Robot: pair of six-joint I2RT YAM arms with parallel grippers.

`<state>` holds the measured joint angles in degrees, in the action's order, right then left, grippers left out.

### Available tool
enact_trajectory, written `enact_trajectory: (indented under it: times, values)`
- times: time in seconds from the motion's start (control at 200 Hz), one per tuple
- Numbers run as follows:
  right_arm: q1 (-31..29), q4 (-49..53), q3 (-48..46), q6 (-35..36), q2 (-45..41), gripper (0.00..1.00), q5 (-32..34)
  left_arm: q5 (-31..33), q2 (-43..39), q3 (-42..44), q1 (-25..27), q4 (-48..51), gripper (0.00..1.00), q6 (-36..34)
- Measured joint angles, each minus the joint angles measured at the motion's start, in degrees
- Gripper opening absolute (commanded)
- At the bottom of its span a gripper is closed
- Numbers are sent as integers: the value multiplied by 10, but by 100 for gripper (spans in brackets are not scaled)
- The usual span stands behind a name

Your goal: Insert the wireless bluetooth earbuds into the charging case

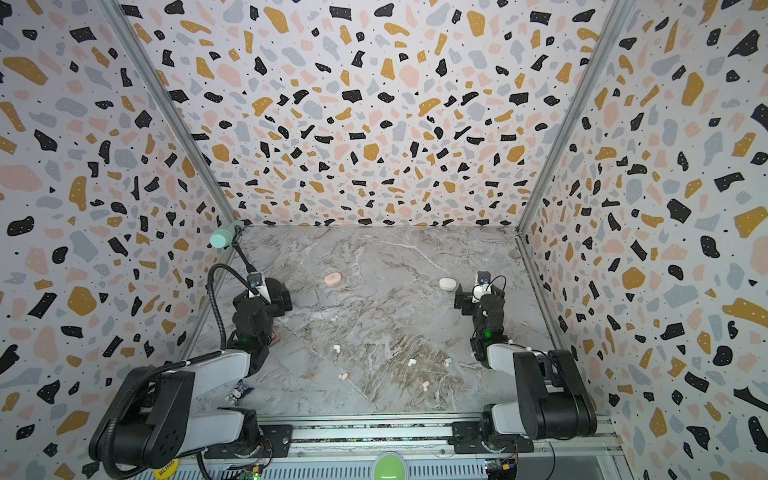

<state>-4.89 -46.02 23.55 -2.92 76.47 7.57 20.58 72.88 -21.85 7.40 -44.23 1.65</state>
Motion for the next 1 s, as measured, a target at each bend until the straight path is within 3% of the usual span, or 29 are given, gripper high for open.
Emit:
enact_trajectory:
  times: [0.255,0.496,0.791,1.001]
  values:
    - [2,273,135,-65,-54,99,5,-2,-48,-74,35,161,100,27]
    - [55,504,250,-93,38,97,-58,-39,-48,-101,67,263,100,40]
    - [101,625,365,-68,184,80,-153,-89,-23,-146,75,293,100,41]
    - [101,668,423,-40,259,79,-182,-112,-3,-158,81,316,100,42]
